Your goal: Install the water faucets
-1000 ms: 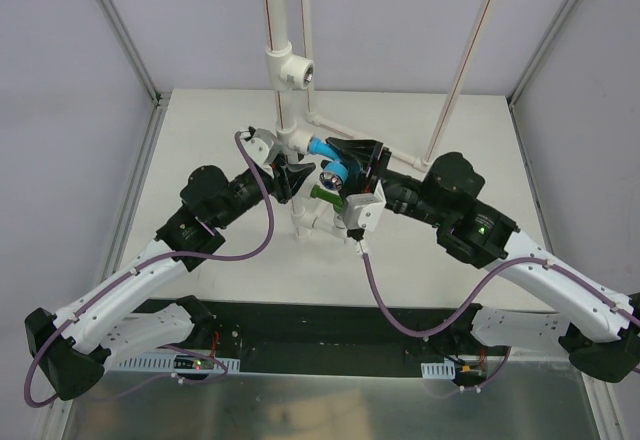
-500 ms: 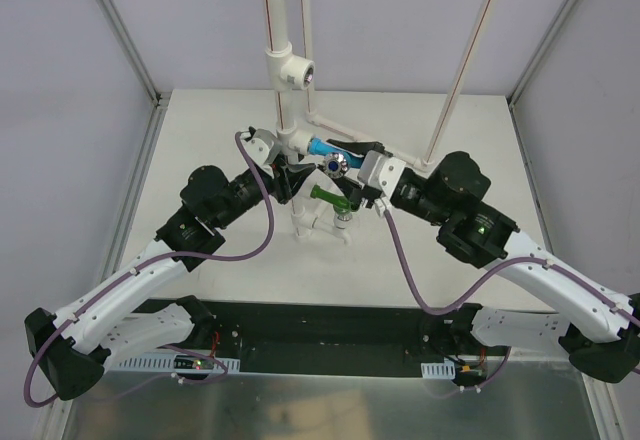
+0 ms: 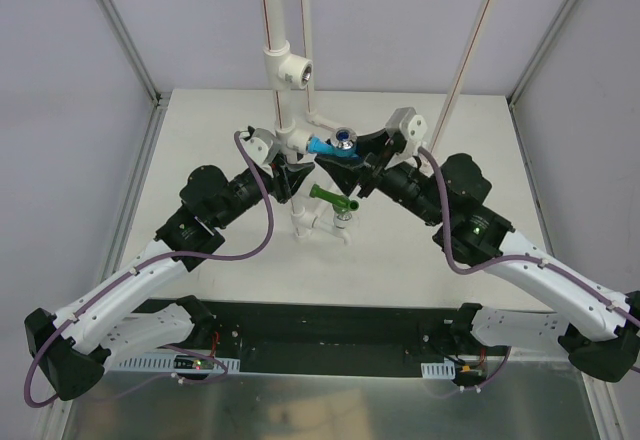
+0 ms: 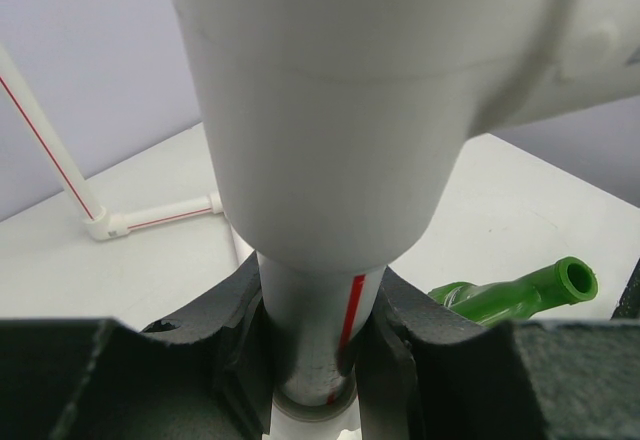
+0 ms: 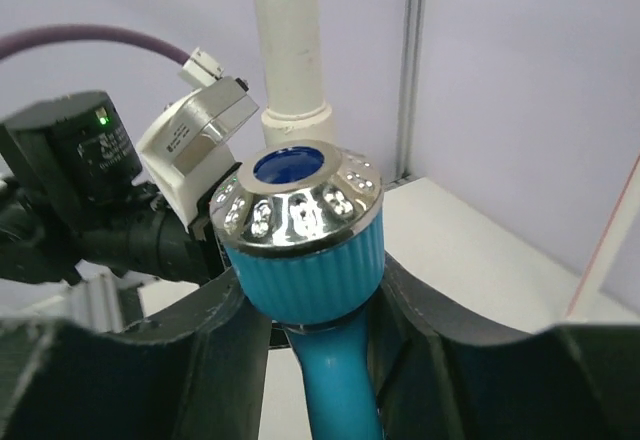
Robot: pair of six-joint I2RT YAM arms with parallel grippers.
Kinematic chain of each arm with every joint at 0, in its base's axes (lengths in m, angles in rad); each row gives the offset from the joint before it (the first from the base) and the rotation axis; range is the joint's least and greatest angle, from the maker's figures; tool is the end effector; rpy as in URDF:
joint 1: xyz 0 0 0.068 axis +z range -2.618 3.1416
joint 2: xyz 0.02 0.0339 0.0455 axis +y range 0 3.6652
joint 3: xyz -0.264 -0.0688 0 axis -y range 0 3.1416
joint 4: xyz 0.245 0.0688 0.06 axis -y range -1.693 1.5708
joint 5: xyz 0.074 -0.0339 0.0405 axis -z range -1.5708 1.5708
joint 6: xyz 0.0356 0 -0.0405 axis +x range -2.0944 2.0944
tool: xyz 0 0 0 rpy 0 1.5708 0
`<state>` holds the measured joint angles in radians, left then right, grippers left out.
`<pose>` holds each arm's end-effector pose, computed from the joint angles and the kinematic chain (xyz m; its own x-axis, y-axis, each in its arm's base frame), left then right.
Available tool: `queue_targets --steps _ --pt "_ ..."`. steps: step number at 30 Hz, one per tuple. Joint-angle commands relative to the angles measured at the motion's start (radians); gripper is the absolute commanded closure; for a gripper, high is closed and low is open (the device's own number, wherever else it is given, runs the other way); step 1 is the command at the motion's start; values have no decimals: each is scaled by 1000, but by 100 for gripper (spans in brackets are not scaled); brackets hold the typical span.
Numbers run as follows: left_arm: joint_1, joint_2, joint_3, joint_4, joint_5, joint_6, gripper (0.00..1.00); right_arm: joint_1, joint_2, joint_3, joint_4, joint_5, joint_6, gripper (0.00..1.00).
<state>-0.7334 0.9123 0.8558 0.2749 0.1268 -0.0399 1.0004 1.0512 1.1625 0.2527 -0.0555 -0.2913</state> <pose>0.1553 -0.1460 0.3921 0.1307 -0.1710 -0.9766 0.7616 0.6480 -0.0116 0.1215 0.1931 0.4685 0.4335 0.1447 -0.8894 -0.7766 0.5607 -0.2873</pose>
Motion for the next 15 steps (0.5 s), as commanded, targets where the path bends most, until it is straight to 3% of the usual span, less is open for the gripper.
queue_targets --steps 1,15 --pt "-8 -15 -1 -31 11 -114 100 3 18 -9 -6 86 410 100" --pt "-6 -7 5 -23 19 -118 100 3 15 85 -118 210 1167 100"
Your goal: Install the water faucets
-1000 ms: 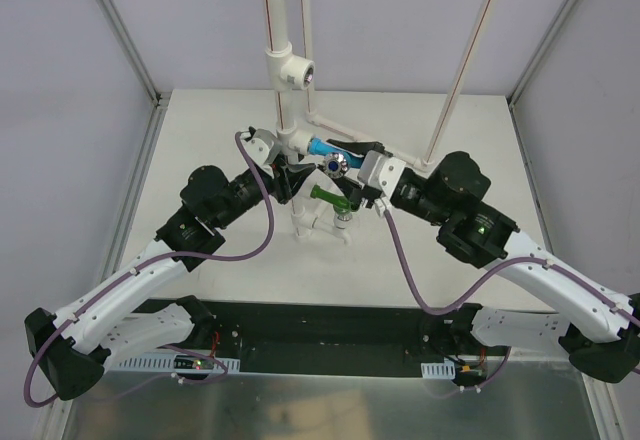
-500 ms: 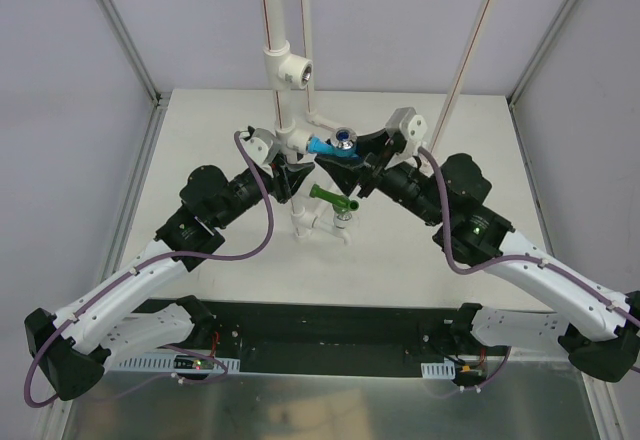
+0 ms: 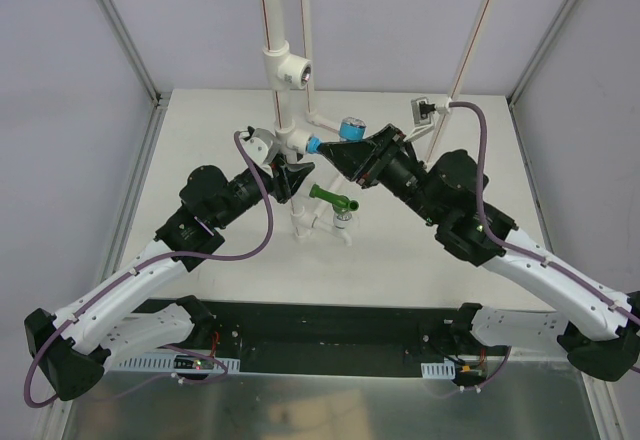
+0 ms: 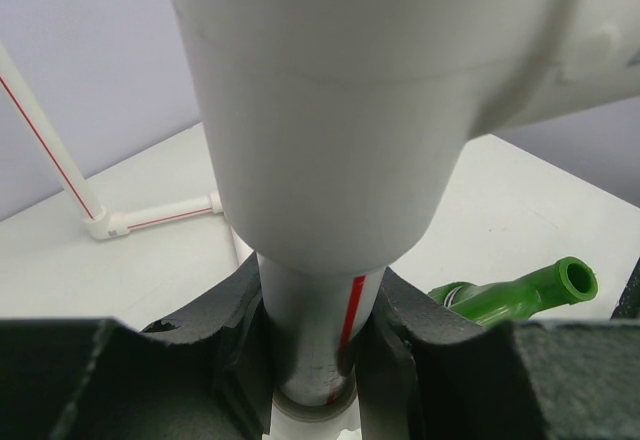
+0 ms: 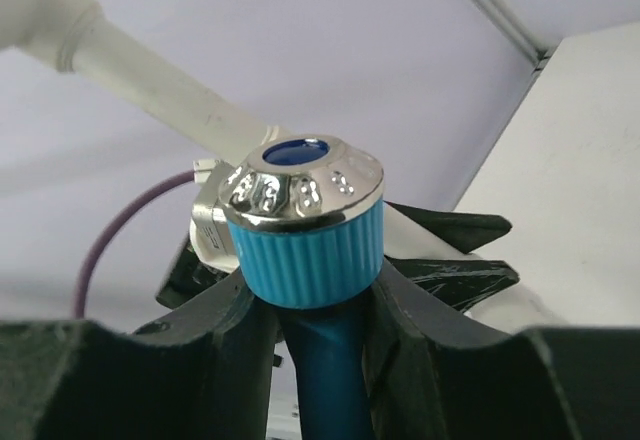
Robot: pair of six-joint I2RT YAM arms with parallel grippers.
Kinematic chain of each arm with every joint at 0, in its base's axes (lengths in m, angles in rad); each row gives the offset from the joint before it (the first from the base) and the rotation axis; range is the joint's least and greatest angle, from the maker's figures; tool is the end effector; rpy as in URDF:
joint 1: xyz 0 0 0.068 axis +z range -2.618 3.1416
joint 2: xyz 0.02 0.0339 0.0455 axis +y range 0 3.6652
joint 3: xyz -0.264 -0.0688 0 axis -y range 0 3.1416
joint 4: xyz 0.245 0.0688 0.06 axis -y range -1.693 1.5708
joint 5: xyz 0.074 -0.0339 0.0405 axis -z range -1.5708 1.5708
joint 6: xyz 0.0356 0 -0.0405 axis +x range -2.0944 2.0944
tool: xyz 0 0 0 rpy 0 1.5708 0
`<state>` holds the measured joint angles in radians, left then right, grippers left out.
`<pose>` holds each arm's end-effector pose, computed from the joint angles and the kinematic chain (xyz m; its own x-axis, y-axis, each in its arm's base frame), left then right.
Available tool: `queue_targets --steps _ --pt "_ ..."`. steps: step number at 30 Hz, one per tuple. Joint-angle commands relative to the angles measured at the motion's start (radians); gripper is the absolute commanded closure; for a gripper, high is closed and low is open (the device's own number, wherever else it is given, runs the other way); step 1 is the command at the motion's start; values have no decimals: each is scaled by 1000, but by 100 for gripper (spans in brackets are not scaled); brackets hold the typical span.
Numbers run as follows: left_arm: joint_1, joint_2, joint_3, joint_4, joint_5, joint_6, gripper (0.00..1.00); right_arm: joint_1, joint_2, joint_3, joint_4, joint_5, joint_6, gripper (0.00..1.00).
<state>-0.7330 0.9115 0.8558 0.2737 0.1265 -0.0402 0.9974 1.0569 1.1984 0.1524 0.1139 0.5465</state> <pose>0.1553 -0.1458 0.3921 0.1302 -0.1709 -0.9766 0.7611 0.6485 -0.0120 0.1276 0.1902 0.4690 -0.2688 0.5355 -0.8006 -0.7443 0.4121 0.5255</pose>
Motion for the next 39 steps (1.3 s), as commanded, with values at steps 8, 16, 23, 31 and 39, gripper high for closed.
queue_targets --steps 8,16,23,31,39 --pt "-8 -17 6 -25 15 -115 100 -11 29 102 -117 67 690 100" --pt "-8 -20 5 -28 13 -112 100 -81 9 103 -172 -8 813 62" --pt "-6 -25 -1 -33 9 -110 100 -157 -84 0 -172 -8 721 29" --pt "-8 -25 -3 -33 5 -110 100 -189 -225 -74 -180 104 335 26" --pt "-6 -28 -3 -33 10 -112 100 -190 -279 -39 -159 -23 -538 27"
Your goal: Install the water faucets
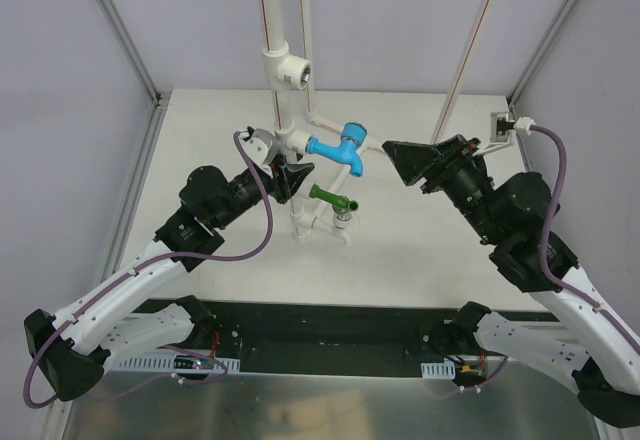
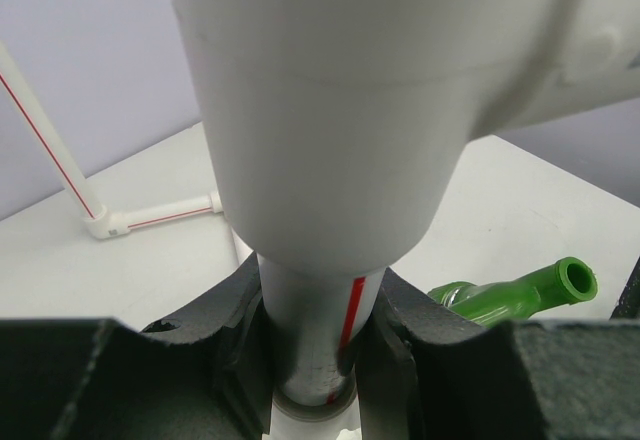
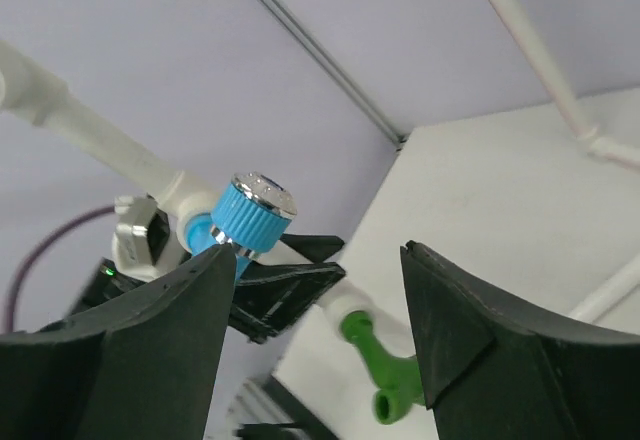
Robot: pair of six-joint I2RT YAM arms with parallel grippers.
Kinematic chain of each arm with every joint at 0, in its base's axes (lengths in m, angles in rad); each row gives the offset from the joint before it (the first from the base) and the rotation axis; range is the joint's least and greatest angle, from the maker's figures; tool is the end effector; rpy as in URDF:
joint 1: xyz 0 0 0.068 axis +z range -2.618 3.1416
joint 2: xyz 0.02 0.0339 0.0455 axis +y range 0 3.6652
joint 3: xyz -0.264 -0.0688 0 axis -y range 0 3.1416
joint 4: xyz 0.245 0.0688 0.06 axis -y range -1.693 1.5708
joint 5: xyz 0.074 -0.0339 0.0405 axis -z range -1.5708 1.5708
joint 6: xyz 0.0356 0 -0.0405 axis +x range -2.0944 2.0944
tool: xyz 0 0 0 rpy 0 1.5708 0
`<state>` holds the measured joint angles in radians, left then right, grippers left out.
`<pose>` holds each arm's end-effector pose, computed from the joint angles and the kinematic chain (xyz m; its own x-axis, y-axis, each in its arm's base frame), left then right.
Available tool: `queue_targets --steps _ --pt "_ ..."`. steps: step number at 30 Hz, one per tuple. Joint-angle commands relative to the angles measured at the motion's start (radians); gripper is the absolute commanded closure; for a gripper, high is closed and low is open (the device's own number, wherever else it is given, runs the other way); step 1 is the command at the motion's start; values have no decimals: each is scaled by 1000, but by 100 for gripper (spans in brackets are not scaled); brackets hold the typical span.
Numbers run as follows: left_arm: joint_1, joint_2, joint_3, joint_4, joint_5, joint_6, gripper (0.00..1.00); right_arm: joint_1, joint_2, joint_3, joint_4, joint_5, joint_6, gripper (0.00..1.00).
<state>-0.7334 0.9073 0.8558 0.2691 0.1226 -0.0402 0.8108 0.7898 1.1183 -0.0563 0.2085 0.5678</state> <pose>0.1545 -0.1451 0.3924 0.1300 -0.1708 -0.9767 0.7589 0.6511 -0.0129 0.1097 0.1047 0.4661 -0.1513 0.6045 -0.7821 -0.5817 0.5853 0.5649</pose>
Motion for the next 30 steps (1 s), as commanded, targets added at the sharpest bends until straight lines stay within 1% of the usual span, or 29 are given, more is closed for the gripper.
queue_targets --steps 1,3,5,6,8,11,16,20,30 --pt "-8 -22 -1 -30 12 -113 100 -2 -20 34 52 -183 -726 27" --pt "-6 -19 0 -30 17 -116 100 -2 -41 2 52 -308 -968 27" --pt "-8 -18 0 -30 20 -119 100 -2 -84 -64 171 -391 -1148 27" --pt "-8 -19 2 -28 18 -121 100 -2 -105 -93 193 -467 -1257 27" --pt "-8 -21 0 -30 17 -118 100 -4 -136 -156 277 -578 -1411 26" --pt "-8 -25 0 -31 15 -116 100 -2 -130 -146 288 -650 -1567 27" --pt "-6 -22 0 -31 17 -116 100 7 -80 -104 279 -682 -1775 30" --pt "-8 -19 -1 -31 15 -116 100 10 -22 -51 210 -690 -1890 31" --pt "-8 -8 6 -31 12 -109 100 39 72 11 124 -681 -2043 32"
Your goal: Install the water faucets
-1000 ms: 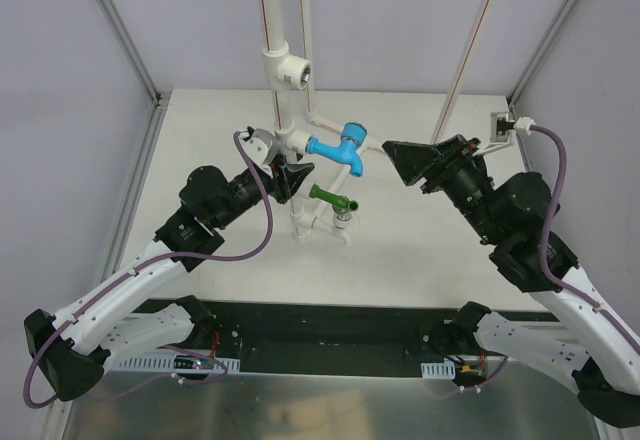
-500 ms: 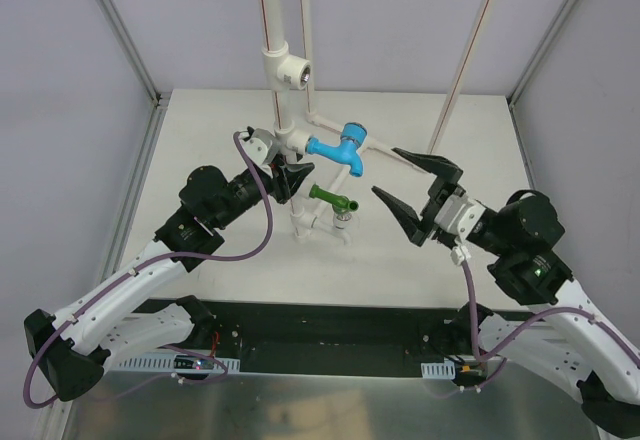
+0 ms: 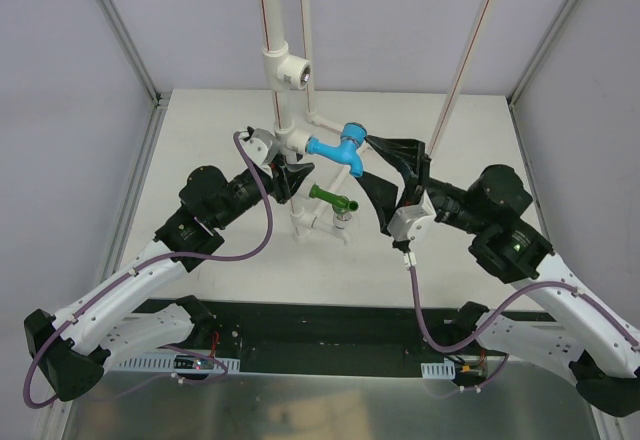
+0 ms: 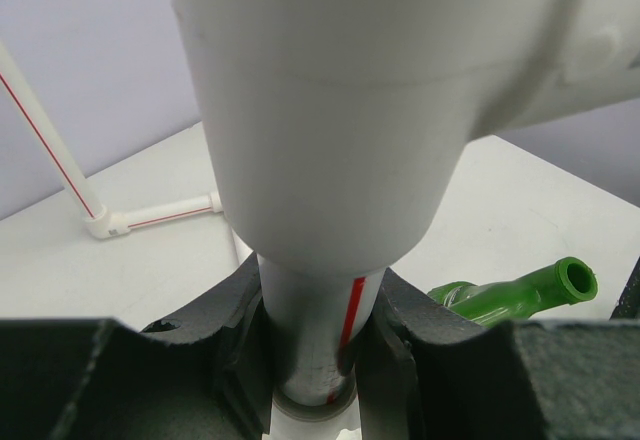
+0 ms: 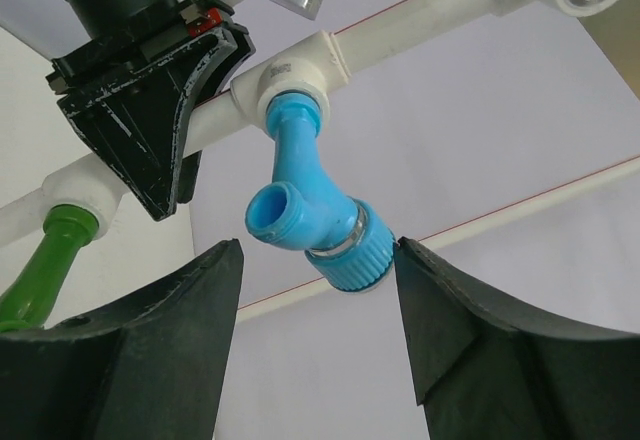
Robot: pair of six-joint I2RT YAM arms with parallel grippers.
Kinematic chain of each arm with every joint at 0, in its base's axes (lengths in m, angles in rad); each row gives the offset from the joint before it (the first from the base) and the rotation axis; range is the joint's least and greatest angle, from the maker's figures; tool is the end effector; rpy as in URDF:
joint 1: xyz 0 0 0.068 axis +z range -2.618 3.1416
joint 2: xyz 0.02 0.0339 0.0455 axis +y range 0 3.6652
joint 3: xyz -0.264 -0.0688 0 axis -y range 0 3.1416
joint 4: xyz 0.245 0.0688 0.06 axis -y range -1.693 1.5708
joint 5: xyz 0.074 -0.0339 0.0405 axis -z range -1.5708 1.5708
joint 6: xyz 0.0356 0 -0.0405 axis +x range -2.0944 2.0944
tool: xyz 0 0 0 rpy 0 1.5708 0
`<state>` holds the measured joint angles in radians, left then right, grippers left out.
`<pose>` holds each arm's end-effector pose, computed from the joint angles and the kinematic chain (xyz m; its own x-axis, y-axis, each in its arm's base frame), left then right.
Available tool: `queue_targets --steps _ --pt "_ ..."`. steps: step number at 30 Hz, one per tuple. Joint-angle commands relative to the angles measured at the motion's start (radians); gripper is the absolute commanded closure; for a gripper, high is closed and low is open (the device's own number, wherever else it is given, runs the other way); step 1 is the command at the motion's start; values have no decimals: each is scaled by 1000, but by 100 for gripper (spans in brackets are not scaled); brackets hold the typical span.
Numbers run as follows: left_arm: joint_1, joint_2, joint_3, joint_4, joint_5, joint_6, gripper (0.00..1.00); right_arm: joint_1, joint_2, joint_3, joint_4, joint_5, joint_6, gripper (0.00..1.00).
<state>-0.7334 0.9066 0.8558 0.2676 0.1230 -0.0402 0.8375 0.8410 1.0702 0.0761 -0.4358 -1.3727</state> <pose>0.1544 -0.1450 0.3924 0.1294 -0.1703 -0.9769 0.7592 0.6508 -0.0129 0.1028 0.1366 0.4563 0.9642 -0.2577 -0.0633 0.0117 0.2795 -0.9601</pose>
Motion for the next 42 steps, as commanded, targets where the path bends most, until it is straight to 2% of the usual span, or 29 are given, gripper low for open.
queue_targets --steps 1,12,21,27,30,35,38,39,42 --pt "-6 -9 9 -33 9 -106 100 17 29 63 -9 -35 -112 32" --pt "-8 -6 14 -33 15 -109 100 32 145 108 37 5 -172 38" --pt "-6 -18 20 -47 14 -107 100 31 217 126 67 22 -209 48" --pt "-6 -18 17 -48 13 -110 100 32 231 131 62 -6 -166 60" --pt "-8 -17 15 -47 17 -112 100 34 227 126 59 -11 -97 66" --pt "-8 -21 12 -45 17 -118 100 34 207 117 68 -20 219 73" --pt "-6 -21 9 -45 17 -116 100 34 199 99 70 -35 351 85" --pt "-8 -20 9 -45 18 -116 100 34 198 93 71 -34 381 93" --pt "-6 -20 12 -45 18 -118 100 35 190 64 91 -18 501 100"
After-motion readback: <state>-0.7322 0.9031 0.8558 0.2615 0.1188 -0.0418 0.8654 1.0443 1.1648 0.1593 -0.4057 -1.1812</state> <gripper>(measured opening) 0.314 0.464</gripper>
